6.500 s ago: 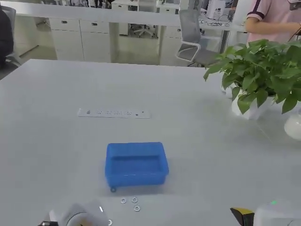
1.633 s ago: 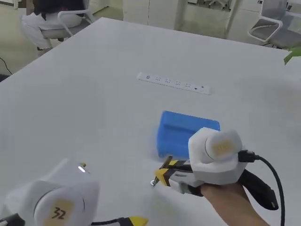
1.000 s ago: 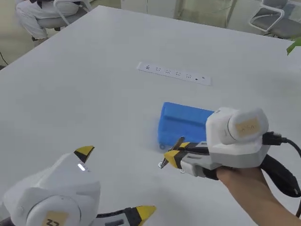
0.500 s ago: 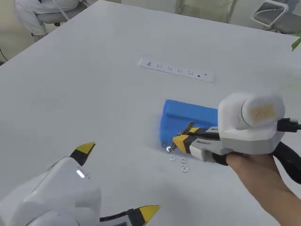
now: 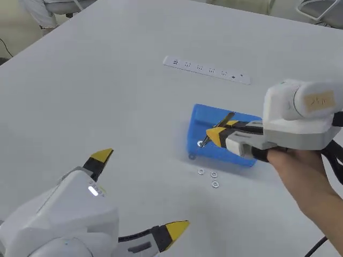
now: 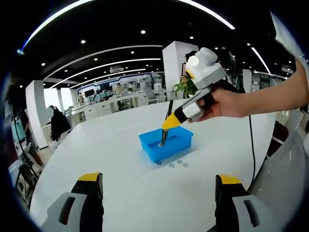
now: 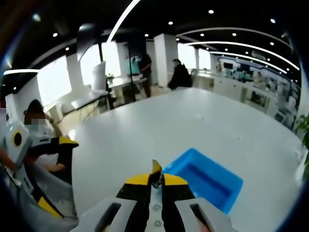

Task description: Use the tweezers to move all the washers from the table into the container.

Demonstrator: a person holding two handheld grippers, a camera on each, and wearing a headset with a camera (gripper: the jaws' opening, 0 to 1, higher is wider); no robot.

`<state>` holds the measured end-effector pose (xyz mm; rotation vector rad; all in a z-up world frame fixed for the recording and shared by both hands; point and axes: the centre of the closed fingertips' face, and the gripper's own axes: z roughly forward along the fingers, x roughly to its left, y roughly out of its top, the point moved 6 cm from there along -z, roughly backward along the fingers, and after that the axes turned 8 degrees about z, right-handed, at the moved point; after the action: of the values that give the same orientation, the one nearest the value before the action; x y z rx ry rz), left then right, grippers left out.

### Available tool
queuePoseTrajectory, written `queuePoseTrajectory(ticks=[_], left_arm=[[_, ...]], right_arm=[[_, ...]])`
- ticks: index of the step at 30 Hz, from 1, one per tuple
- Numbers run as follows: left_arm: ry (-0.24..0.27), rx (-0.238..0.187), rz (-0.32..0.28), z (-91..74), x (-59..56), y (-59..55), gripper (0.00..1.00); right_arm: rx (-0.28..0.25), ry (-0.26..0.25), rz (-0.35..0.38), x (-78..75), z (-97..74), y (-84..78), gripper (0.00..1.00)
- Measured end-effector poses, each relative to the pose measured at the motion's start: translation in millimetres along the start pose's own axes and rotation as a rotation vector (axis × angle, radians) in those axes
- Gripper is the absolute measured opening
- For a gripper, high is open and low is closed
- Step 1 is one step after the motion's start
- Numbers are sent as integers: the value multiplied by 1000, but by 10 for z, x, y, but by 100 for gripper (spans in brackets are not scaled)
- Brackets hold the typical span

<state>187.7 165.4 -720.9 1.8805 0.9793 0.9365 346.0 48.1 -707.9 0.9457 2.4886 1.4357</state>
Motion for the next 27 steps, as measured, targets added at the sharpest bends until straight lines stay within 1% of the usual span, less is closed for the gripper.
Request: queuePoseTrajectory(ticks=[2,4,7,9,10,12,15,16,20,24,27], left_arm=[[0,2,19,0,-13,-1,99],[-6,9,23,6,-22,-9,99],[-9,14,32,9,-31,-14,99],[-14,40,41,26,-46,-44,99],[-12,52,57,30,-53,-55,99],[-14,63,79,36,-72,-65,99],[-18,65,93,34,-85,-58,99],[-18,66,95,34,-83,-58,99],[-17,66,84,36,-72,-58,99],[-13,69,64,37,-51,-61,99],[-11,68,61,34,-48,-58,99]], right_arm=[[-14,-11,6,-49,34,36,4],[-23,-26,9,-95,75,65,4],[-23,-53,17,-163,148,65,4],[-22,-58,24,-204,209,43,4],[-10,-65,37,-248,266,10,4],[-10,-71,42,-295,332,-19,4],[1,-69,63,-338,407,-57,4],[5,-68,64,-329,415,-64,4],[26,-85,52,-375,496,-110,4],[38,-81,80,-378,541,-164,4],[50,-90,71,-384,613,-213,5]])
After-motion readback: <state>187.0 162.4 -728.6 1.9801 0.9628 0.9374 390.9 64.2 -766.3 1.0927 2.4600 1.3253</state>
